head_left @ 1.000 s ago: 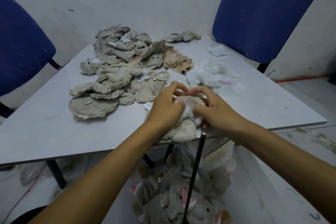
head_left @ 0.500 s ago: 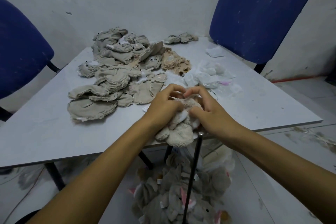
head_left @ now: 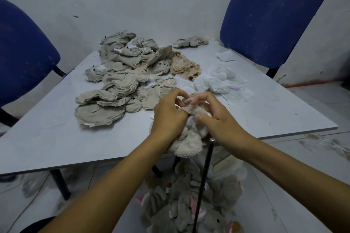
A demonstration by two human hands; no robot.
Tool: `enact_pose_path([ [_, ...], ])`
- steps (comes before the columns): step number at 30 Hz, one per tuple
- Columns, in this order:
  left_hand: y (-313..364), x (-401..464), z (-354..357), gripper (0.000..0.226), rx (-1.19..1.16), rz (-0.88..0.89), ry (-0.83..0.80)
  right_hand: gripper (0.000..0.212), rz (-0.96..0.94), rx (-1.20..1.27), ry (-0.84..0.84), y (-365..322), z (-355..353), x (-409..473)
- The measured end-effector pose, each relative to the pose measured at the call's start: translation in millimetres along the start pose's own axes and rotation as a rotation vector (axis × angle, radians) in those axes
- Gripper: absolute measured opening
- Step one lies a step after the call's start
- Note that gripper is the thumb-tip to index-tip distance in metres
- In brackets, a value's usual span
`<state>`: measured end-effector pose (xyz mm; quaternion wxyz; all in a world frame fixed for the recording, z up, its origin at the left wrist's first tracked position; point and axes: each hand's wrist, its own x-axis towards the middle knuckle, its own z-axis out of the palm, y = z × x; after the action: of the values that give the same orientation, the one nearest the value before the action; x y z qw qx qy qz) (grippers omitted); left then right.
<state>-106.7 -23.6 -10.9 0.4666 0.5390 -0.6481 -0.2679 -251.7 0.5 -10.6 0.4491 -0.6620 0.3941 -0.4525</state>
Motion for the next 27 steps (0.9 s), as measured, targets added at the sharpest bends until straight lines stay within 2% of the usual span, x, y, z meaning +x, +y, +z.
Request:
enact_pose_path([
  [2,3.4,7.8,-10.9,0.036,-0.185,-0.102,-0.221,0.027,0.009,-0.017,0.066,1.0,-3.7,3.6],
  [4,4.0,12.7,-19.9,0.051,-0.362,-0.192,-0.450,0.029,0.024,-0.017,0.118,3.0,-7.2,6.6],
  [6,2.9,8.9,-20.6,0.059,-0.276,-0.115,-0.580,0.031,0.023,-0.033,0.139,3.7,-7.7,7.1],
  [7,1.5,5.5,-18.5,0.059,-0.166,-0.043,-0.578,0.031,0.010,-0.048,0.144,3.4,-6.6,6.4],
  [9,-2.1,3.9,-16.7,0.051,-0.065,0.050,-0.428,0.028,-0.032,-0.049,0.133,1.0,-2.4,4.4],
  [12,-7.5,7.4,-19.8,0.038,-0.071,0.106,-0.239,0.027,-0.068,-0.018,0.032,-2.0,4.1,0.8],
  [15,-7.6,-1.0,-11.3,0.024,0.145,0.196,-0.086,0.029,-0.065,0.011,0.002,-1.8,5.5,-1.0],
  [16,-6.9,-1.3,-9.3,0.022,0.166,0.172,-0.075,0.031,-0.059,0.006,0.015,-1.9,5.2,-0.2],
  [17,-5.4,-0.1,-10.2,0.023,0.145,0.116,-0.127,0.032,-0.047,-0.015,0.044,-1.7,3.9,0.8],
  [20,-1.9,8.5,-21.9,0.046,-0.035,-0.071,-0.496,0.038,0.002,-0.053,0.140,-0.6,-4.1,6.1],
  [22,-4.0,8.1,-25.8,0.051,-0.093,-0.047,-0.613,0.042,0.009,-0.059,0.168,0.7,-7.1,7.7],
  [24,-6.5,3.6,-24.0,0.046,-0.047,0.064,-0.500,0.047,-0.023,-0.069,0.169,-0.3,-4.4,5.3],
  [27,-9.1,1.5,-11.8,0.043,0.220,0.245,-0.167,0.045,-0.128,-0.043,0.091,-2.6,6.6,0.5],
])
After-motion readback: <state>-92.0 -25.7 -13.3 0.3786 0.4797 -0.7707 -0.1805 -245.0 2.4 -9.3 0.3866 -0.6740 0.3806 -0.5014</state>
